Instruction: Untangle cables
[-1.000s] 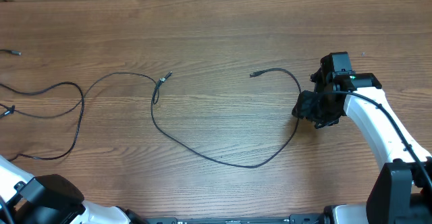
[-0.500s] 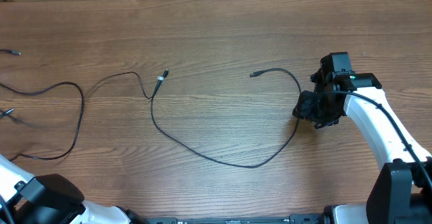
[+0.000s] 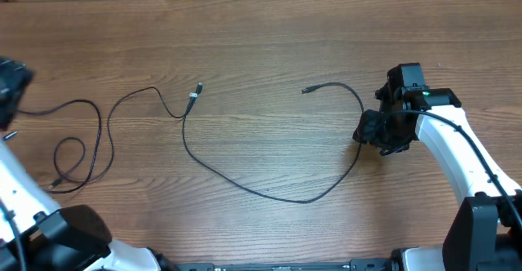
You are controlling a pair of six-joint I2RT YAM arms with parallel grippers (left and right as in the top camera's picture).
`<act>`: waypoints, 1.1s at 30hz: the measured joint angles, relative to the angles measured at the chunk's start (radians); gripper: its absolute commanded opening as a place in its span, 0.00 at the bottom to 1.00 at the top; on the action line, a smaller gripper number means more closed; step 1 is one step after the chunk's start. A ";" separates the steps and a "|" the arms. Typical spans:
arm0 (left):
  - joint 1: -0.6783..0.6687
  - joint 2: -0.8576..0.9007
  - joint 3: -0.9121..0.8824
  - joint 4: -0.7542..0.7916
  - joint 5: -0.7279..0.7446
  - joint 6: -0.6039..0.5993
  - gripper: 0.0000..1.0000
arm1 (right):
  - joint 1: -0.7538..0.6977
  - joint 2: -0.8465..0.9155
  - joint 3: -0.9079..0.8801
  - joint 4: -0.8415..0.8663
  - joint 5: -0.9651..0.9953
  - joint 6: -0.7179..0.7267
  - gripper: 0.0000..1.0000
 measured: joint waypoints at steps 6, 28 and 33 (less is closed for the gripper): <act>-0.217 0.000 -0.106 0.043 -0.015 0.044 0.79 | 0.000 0.000 0.000 -0.001 0.000 0.000 0.52; -0.518 0.000 -0.687 0.565 -0.079 0.057 0.81 | 0.000 0.000 0.000 -0.001 0.000 0.000 0.52; -0.521 0.000 -0.806 0.696 -0.082 0.057 0.68 | 0.000 0.000 0.000 0.000 0.000 0.000 0.52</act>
